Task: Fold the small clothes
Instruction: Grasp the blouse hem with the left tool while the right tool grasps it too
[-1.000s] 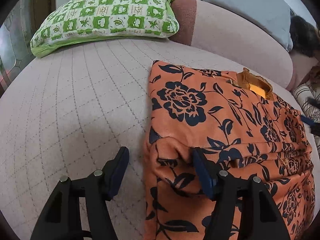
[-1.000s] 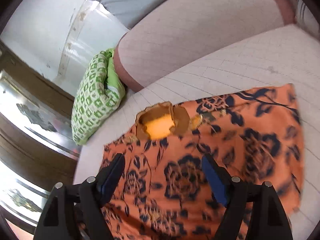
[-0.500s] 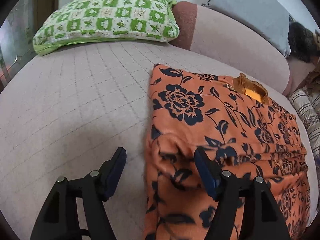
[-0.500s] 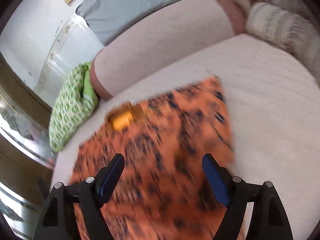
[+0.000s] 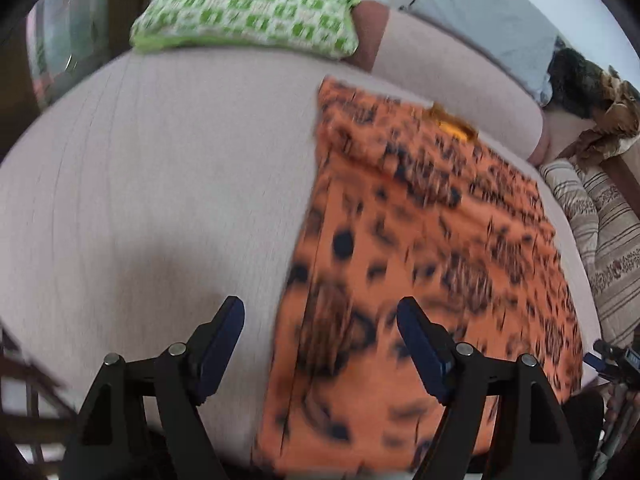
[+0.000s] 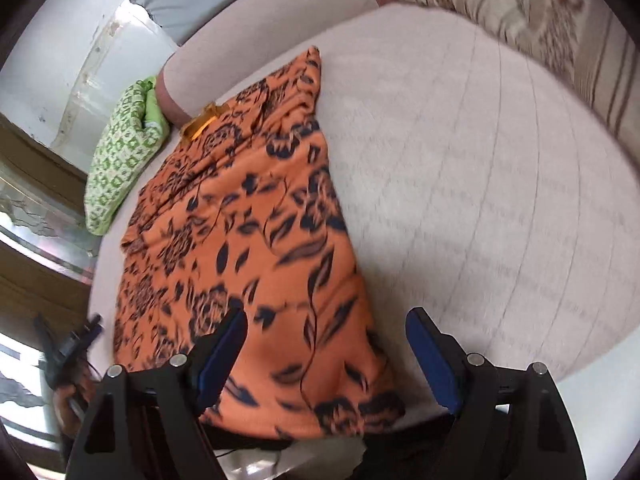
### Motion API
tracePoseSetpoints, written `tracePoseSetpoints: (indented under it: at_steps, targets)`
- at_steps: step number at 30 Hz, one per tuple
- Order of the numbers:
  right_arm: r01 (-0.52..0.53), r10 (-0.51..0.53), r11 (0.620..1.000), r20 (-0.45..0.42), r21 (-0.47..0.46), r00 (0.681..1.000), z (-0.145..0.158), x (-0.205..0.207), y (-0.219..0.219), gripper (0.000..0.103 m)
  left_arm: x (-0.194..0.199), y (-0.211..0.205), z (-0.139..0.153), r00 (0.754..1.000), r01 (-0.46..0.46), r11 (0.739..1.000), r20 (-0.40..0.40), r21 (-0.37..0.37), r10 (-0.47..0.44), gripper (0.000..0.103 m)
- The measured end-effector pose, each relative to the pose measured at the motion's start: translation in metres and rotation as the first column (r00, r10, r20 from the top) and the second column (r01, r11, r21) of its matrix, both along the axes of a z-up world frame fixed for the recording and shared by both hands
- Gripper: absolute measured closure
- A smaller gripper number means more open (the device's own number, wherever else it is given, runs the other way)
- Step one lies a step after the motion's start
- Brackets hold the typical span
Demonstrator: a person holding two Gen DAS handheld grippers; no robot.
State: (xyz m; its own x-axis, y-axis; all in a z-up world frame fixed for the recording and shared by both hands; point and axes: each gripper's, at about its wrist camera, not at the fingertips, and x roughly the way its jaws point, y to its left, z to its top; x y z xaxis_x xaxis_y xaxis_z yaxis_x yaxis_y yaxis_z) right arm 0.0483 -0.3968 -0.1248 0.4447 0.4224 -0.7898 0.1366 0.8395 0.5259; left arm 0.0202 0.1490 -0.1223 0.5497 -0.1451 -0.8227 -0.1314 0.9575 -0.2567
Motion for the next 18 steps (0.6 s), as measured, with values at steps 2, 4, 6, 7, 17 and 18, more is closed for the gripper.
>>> tracePoseSetpoints:
  at_steps: [2,4,6,7,17,18]
  targets:
    - [-0.014,0.014,0.999,-0.026,0.034,1.0,-0.011,-0.003,0.003,0.019,-0.017,0.0,-0.011,0.999,-0.006,1.0,-0.048,-0.027,0.005,0.024]
    - [-0.032,0.033,0.998,-0.022,0.05,0.999,-0.013,-0.006,0.006,0.018,-0.027,0.0,-0.018,0.998,-0.004,0.999,-0.066,-0.041,0.002,0.024]
    - [-0.05,0.051,0.994,-0.01,0.098,0.999,-0.013,-0.004,0.011,0.018,-0.035,0.0,-0.021,0.997,-0.002,0.999,-0.074,-0.047,-0.002,0.024]
    - [-0.049,0.051,0.993,-0.016,0.11,0.999,-0.014,-0.003,0.012,0.018,-0.037,0.0,-0.022,0.997,-0.001,0.999,-0.071,-0.046,-0.002,0.024]
    - [-0.068,0.069,0.997,-0.031,0.027,0.997,-0.016,-0.007,0.021,0.059,-0.043,-0.007,-0.023,0.997,0.004,0.999,-0.082,0.04,-0.001,0.051]
    - [-0.065,0.066,0.997,-0.039,0.029,0.997,-0.019,-0.006,0.02,0.077,-0.043,-0.005,-0.023,0.996,-0.006,0.998,-0.086,0.061,0.012,0.064]
